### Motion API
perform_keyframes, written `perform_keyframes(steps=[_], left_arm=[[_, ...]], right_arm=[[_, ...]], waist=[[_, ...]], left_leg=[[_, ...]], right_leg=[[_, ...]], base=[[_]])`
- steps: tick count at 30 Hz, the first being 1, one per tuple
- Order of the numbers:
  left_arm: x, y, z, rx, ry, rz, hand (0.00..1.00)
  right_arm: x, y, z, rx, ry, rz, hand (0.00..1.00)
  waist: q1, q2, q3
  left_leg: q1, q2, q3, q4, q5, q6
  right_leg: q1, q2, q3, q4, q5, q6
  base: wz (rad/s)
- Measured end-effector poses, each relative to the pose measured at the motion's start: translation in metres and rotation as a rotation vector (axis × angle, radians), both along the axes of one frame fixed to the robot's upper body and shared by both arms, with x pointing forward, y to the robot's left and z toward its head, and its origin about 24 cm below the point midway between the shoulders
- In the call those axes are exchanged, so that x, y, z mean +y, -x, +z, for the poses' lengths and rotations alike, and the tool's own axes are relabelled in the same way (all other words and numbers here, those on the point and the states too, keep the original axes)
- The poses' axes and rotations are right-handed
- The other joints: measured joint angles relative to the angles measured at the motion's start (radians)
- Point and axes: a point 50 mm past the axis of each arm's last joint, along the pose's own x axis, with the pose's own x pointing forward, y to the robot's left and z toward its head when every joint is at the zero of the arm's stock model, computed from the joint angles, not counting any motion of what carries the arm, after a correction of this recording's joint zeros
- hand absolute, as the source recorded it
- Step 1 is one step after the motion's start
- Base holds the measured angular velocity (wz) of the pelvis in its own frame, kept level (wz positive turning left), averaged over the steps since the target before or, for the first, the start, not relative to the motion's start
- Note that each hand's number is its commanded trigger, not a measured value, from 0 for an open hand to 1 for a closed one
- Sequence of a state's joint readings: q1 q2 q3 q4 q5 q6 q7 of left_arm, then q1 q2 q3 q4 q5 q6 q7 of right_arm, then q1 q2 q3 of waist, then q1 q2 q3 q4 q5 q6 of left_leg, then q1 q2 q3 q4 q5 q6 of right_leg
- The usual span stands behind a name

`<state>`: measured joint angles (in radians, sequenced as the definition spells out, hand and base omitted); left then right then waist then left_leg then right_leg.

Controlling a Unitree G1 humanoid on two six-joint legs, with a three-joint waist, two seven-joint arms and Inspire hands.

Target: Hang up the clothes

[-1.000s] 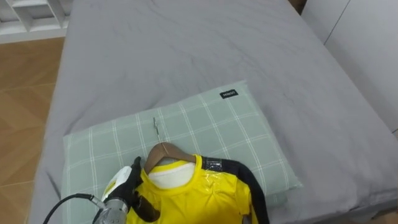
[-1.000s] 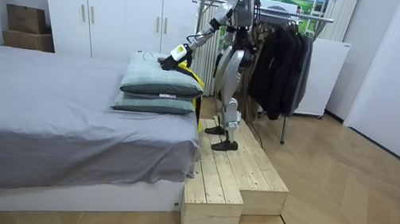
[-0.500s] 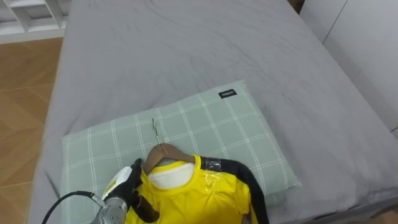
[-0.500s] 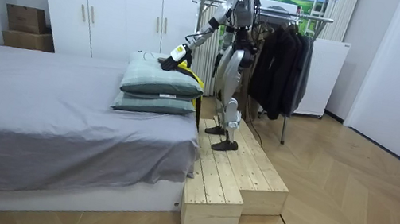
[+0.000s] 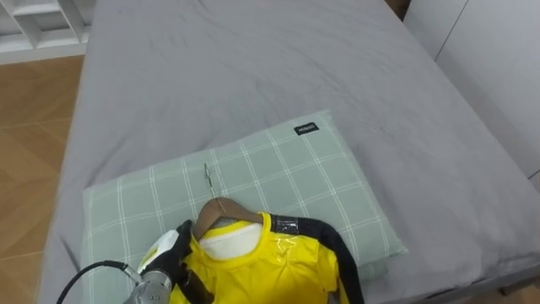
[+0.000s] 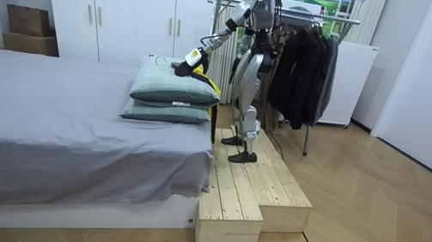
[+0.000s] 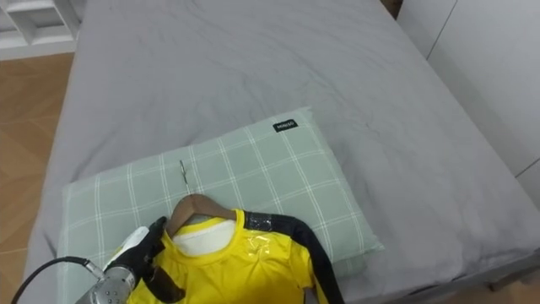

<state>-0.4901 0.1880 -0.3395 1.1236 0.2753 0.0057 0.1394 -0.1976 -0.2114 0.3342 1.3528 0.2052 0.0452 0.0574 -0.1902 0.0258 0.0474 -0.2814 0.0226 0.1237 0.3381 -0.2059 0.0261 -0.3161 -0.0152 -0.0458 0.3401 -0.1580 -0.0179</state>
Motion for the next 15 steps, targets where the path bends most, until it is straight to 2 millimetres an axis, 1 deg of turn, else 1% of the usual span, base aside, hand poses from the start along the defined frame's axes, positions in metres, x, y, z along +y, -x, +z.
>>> perform_keyframes(steps=[2,3,4,5,6,7,8,12,15], left_arm=[[0.000,0.000,0.000,0.004,-0.002,0.000,0.00],[0.000,0.001,-0.001,0.005,-0.004,-0.001,0.07],[0.000,0.002,-0.002,0.011,-0.011,-0.004,0.17],[0.000,0.003,-0.003,0.018,-0.017,-0.006,0.52],[0.001,0.003,-0.004,0.021,-0.020,-0.005,0.78],[0.001,0.003,-0.004,0.025,-0.023,-0.001,0.96],[0.002,0.004,-0.004,0.026,-0.026,0.003,1.00],[0.009,0.003,-0.002,0.006,-0.049,0.025,1.00],[0.015,0.002,0.000,0.000,-0.060,0.036,1.00]], right_arm=[[0.000,0.000,0.000,-0.001,-0.001,-0.006,0.00],[0.000,0.000,0.000,-0.001,-0.002,-0.010,0.00],[0.000,0.001,0.000,-0.002,-0.003,-0.019,0.00],[-0.001,0.001,0.000,-0.002,-0.004,-0.026,0.00],[-0.001,0.001,0.000,-0.002,-0.004,-0.027,0.00],[-0.001,0.001,0.000,-0.002,-0.003,-0.027,0.00],[-0.001,0.001,0.000,-0.002,0.000,-0.028,0.00],[-0.002,0.001,0.000,-0.002,0.004,-0.030,0.00],[-0.002,0.002,0.000,-0.002,0.006,-0.030,0.00]], waist=[[-0.001,0.001,0.0001],[-0.001,0.002,-0.0002],[-0.001,0.004,-0.0013],[-0.001,0.005,-0.0018],[0.001,0.005,-0.0018],[0.001,0.006,-0.0027],[0.001,0.008,-0.0039],[-0.002,0.015,-0.0090],[-0.002,0.015,-0.0096]], left_leg=[[-0.001,0.000,0.000,0.001,0.000,0.000],[-0.001,0.000,0.001,0.001,0.000,0.000],[0.000,0.000,0.001,0.000,0.000,0.000],[0.003,0.000,0.003,-0.002,0.000,0.000],[0.005,0.000,0.006,-0.003,0.000,0.000],[0.007,0.000,0.009,-0.004,0.000,0.000],[0.009,0.000,0.010,-0.008,0.001,0.001],[0.015,-0.002,0.011,-0.014,0.003,0.001],[0.021,-0.003,0.013,-0.021,0.005,0.001]], right_leg=[[-0.001,0.000,0.001,0.000,0.000,0.000],[-0.001,0.000,0.003,0.000,0.000,0.000],[-0.001,0.000,0.004,0.000,0.000,0.000],[-0.001,0.000,0.004,0.001,0.000,0.000],[-0.001,0.000,0.006,0.002,0.000,0.000],[-0.001,0.001,0.010,0.003,0.000,0.000],[-0.001,0.001,0.011,0.003,0.000,0.000],[0.001,0.001,0.013,0.002,0.000,0.000],[0.003,-0.001,0.014,0.002,0.000,0.000]], base=[[0.00],[0.00],[0.00],[-0.05],[-0.08],[-0.08],[-0.06],[0.00],[0.00]])
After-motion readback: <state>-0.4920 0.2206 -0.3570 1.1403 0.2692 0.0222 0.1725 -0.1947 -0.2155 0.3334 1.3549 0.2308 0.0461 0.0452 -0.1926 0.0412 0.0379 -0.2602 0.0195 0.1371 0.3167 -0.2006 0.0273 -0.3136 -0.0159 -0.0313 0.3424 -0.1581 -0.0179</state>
